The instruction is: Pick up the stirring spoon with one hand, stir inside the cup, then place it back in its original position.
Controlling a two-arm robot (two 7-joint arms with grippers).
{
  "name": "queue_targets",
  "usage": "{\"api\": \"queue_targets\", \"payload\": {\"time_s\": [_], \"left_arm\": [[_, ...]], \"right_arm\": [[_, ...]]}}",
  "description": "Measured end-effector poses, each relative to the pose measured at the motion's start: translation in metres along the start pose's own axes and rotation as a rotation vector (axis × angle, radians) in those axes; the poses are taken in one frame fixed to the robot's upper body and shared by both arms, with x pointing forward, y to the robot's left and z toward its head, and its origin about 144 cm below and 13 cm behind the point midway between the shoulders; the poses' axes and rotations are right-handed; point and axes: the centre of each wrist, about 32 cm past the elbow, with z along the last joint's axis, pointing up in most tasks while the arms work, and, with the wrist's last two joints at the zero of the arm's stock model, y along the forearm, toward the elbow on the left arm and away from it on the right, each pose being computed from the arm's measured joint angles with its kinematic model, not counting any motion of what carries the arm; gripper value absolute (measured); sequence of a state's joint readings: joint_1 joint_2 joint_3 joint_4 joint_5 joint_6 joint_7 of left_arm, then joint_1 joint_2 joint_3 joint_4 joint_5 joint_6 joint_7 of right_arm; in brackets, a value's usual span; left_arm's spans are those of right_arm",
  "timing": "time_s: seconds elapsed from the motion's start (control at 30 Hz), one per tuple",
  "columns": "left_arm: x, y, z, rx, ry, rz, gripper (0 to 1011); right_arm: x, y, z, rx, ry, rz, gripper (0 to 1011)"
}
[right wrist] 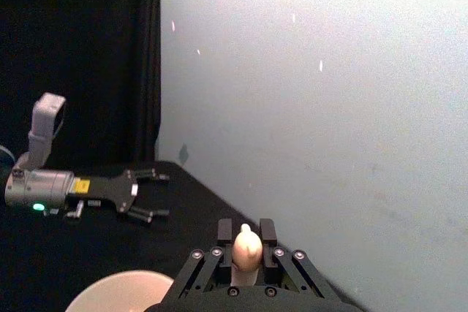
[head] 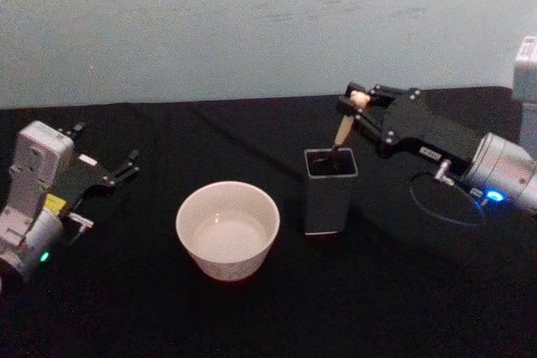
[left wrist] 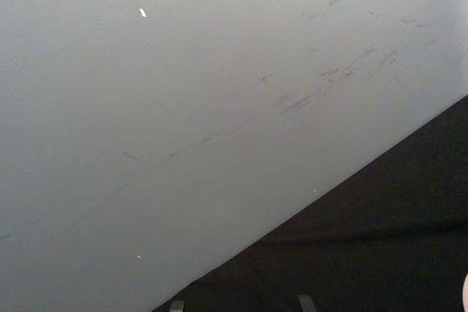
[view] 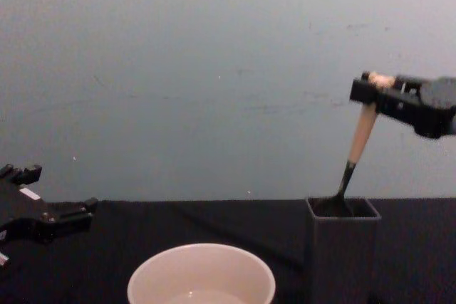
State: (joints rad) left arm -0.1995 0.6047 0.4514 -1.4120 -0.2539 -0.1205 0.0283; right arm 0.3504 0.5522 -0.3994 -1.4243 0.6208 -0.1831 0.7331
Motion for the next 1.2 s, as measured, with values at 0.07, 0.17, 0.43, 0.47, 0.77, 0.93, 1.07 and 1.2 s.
{"api": "queue_targets", "payload": {"time_s": [0.07,0.17,0.43,0.47,0.77,0.93,1.07,1.2], "left_arm": [[0.000,0.000,0.000,0.000,0.000,0.000,1001],[0.000,0.000,0.000,0.000,0.000,0.000,1001],[0.000,0.000,0.000,0.000,0.000,0.000,1001],[0.000,0.000,0.000,0.000,0.000,0.000,1001],[0.000,0.000,0.000,0.000,0.000,0.000,1001],[0.000,0.000,0.000,0.000,0.000,0.000,1001],[0.000,0.000,0.000,0.000,0.000,0.000,1001],[0.000,0.000,0.000,0.000,0.000,0.000,1001]], "right_arm": [[0.001,-0.001,0.007,0.021,-0.026,0.008,215],[0.002,-0.002,0.014,0.043,-0.051,0.016,215],[0.004,0.004,0.028,0.103,-0.105,0.034,215],[0.004,0.006,0.028,0.105,-0.108,0.036,215],[-0.005,0.030,0.022,0.108,-0.127,0.080,215],[-0.011,0.042,0.017,0.104,-0.127,0.108,215],[-0.018,0.053,0.011,0.092,-0.124,0.136,215],[-0.024,0.061,0.004,0.076,-0.121,0.148,215]]}}
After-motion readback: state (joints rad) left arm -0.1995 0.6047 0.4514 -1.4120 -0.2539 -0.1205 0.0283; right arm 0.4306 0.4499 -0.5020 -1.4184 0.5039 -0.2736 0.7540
